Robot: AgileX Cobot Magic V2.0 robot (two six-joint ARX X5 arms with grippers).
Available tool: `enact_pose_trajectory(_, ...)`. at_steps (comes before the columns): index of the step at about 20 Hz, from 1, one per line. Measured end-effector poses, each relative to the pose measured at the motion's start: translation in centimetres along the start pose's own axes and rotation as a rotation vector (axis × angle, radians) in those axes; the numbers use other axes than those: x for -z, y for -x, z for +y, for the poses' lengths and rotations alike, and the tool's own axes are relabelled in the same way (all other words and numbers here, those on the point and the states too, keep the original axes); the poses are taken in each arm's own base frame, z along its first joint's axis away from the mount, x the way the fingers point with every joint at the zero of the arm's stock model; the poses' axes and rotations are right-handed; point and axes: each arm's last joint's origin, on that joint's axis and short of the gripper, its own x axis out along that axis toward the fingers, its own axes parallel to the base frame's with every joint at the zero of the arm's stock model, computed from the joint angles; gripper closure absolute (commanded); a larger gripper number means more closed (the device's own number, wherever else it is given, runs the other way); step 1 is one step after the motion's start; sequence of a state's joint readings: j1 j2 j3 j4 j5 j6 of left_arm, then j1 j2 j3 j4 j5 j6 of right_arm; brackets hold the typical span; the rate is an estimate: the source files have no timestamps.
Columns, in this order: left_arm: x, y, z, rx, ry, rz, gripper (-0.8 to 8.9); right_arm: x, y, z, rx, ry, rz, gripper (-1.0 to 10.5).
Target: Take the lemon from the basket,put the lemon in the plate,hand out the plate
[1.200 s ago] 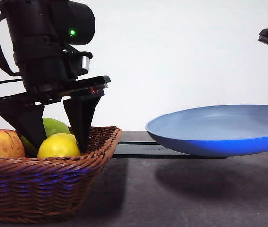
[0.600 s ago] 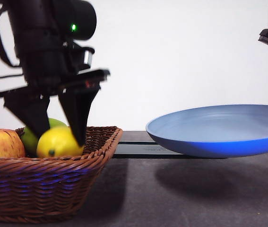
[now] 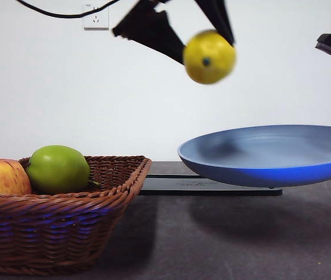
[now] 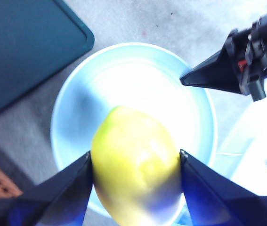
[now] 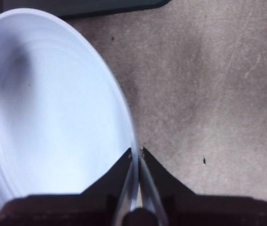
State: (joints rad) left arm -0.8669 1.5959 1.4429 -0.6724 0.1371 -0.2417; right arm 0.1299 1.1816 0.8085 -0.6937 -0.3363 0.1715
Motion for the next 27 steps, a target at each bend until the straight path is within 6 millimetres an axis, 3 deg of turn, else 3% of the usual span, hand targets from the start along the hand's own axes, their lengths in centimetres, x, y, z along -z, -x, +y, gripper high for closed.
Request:
enact_pose_trajectory(4,0.9,-3.1,-1.6,-0.046,-0.082,0.055,6.09,0.0,0.0,0.2,-0.075,-0.004,0.013,9.4)
enact_pose_trajectory(9,1.6,-5.8,-1.3,-0.064,-0.090,0.121,5.86,0.1,0.0,0.4,-0.117,-0.006,0.024,9.4)
enact_pose_trajectory(14,1.7,-6.1,-1.3,-0.067,-0.094,0.134,4.58,0.1,0.0,0.4,-0.122,-0.006,0.027,9.4)
enact_pose_trajectory(20,1.8,-6.1,-1.3,-0.054,-0.092,0.144,4.47,0.1,0.0,0.4,-0.122,-0.012,0.024,9.4)
enact_pose_trajectory(23,1.6,-4.7,-1.5,-0.043,-0.093,0.127,4.51,-0.3,0.0,0.4,-0.125,-0.015,-0.007,9.4)
enact_pose_trajectory(27,1.1,1.1,-2.2,-0.020,-0.101,0.036,4.51,-2.7,-0.9,0.1,-0.114,-0.058,0.006,9.4)
